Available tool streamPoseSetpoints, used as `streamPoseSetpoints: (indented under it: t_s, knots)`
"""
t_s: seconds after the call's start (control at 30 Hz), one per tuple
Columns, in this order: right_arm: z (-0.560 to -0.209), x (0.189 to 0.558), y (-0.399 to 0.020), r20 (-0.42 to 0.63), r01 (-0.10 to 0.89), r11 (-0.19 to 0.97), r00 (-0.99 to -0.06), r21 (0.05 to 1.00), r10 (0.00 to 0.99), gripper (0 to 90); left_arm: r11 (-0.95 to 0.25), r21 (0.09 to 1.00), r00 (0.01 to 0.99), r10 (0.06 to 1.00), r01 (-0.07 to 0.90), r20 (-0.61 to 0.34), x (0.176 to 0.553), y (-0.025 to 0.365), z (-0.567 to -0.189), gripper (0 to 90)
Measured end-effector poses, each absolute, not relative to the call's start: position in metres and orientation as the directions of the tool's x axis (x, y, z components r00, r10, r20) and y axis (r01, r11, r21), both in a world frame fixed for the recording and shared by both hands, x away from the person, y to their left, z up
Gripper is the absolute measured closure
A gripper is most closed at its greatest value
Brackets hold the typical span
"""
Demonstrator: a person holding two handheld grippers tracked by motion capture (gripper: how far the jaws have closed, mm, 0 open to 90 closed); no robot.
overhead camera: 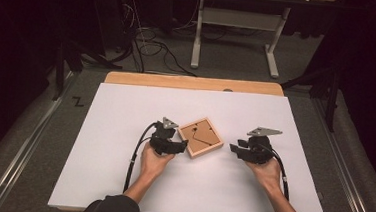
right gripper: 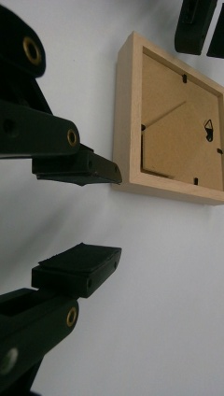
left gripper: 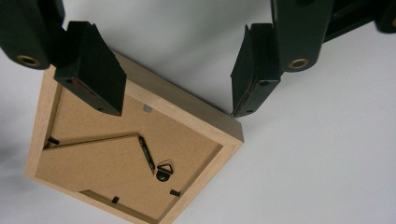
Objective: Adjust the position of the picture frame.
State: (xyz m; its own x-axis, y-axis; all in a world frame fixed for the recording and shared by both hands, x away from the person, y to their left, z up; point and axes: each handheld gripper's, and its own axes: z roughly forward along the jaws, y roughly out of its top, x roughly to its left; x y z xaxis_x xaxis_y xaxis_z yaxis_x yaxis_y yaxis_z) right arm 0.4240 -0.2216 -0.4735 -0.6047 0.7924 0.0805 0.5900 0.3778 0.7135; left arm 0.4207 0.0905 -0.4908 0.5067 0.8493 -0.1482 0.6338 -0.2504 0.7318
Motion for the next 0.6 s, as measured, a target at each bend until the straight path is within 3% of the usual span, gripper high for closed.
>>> streamPoseSetpoints:
  t_s: [0.6]
  knots:
    - [-0.468,0.435,-0.207,0.075,0.588,0.386,-0.609,0.711,0.789,59.8,-0.28,0.728,0.506,0.856,0.626,-0.105,0.435,0.083,-0.478,35.3]
